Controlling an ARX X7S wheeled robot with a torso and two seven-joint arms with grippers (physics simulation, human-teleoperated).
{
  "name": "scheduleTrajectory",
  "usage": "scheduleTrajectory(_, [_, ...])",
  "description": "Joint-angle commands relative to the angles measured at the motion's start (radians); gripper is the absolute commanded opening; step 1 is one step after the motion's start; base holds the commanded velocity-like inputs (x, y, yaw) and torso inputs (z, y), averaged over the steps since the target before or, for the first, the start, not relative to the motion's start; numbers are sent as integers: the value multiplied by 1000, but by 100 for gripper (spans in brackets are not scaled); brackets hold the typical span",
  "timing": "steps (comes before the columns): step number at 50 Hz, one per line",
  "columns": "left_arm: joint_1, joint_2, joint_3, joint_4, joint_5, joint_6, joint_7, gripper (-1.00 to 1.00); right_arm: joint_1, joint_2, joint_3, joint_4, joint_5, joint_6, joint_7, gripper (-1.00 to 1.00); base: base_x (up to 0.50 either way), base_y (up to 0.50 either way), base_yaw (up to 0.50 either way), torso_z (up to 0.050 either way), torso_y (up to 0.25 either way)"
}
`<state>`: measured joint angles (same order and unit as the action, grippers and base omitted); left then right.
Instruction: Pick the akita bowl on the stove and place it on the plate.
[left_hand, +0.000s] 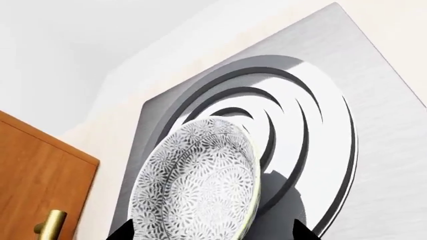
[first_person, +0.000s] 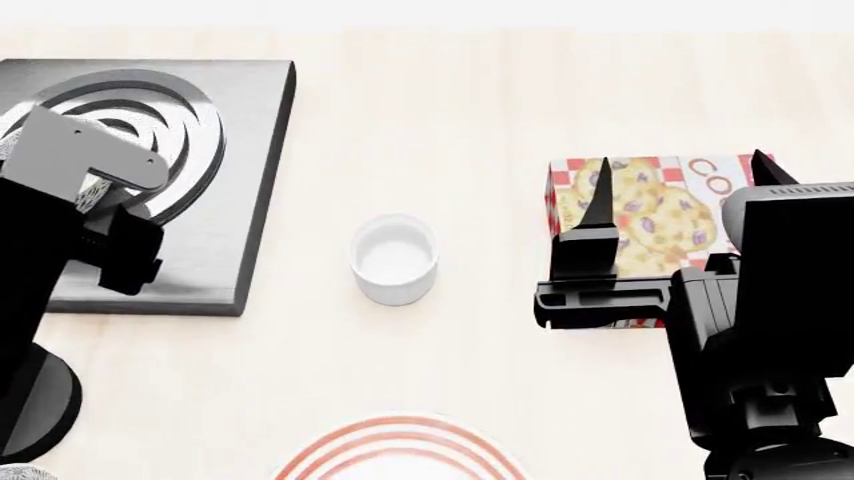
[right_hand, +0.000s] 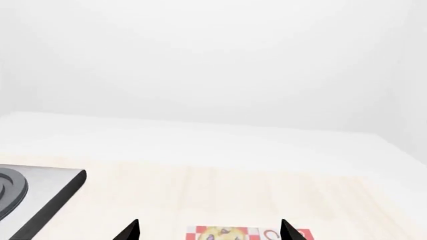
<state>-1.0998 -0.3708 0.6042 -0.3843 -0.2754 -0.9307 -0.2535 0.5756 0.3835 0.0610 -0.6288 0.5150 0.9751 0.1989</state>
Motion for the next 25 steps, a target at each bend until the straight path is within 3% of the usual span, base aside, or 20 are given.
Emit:
scheduleTrajectory(1, [5,-5,-4,-6,-1,4,-3,100,0,2,-1,1,4,-2,3,100,0,0,0,0,0])
scheduleTrajectory(25, [-4,-22,1,-10,-2,13,14,100,11,7,4,-21,26,30,21,100,0,0,0,0,0])
